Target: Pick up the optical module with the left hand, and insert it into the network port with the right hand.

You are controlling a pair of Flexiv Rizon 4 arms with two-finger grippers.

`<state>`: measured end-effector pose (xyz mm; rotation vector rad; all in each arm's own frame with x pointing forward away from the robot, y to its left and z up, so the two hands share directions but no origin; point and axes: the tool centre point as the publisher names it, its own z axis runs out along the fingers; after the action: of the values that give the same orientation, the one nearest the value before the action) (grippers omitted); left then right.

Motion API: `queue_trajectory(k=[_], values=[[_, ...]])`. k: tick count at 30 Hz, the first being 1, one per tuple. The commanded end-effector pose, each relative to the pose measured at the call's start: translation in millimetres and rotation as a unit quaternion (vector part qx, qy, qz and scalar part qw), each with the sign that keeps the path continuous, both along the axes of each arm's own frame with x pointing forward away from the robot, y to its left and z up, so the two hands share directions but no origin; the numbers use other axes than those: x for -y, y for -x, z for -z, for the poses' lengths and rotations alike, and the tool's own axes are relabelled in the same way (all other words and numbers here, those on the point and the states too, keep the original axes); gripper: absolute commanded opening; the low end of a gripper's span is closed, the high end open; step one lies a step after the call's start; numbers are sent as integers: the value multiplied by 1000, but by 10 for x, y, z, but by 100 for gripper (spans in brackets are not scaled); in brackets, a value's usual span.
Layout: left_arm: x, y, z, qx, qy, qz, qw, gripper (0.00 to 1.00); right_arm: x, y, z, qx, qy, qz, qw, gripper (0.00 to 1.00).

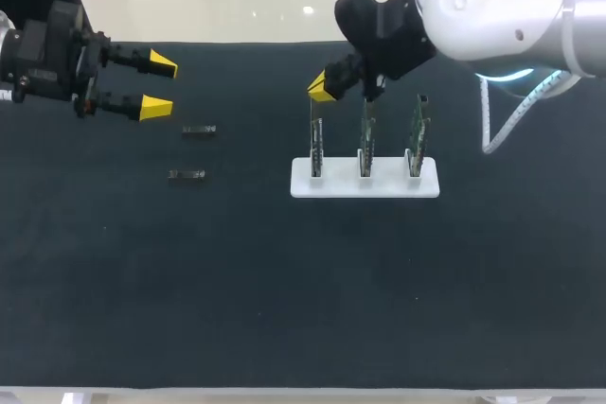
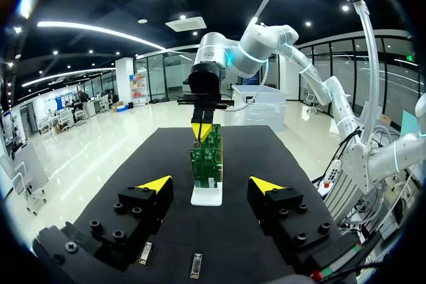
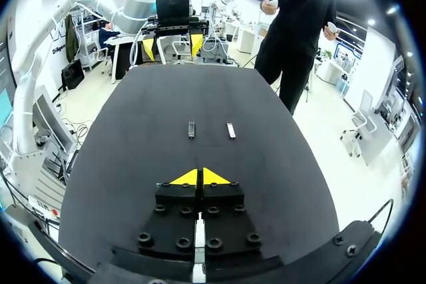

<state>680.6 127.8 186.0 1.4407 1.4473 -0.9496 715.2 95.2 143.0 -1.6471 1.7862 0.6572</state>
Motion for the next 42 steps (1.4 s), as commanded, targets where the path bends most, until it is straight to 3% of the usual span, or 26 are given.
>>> queue_trajectory(k=[1,9,16,27,42], values=[[6,4,-3,0,-2,-1,1000,100,-19,16,-73,-2,12,3,1000,0],[6,4,-3,0,-2,-1,1000,100,78,52,-434,-5,21,8,1000,0],[6,4,-3,0,-2,-1,1000,100,315,144,-571,-23,20,15,999,0],[6,4,-3,0,-2,-1,1000,100,792,305,-790,-13,36,-3,999,0],[6,4,-3,0,-2,-1,1000,100,1271,450,-835,-3,38,-3,999,0]])
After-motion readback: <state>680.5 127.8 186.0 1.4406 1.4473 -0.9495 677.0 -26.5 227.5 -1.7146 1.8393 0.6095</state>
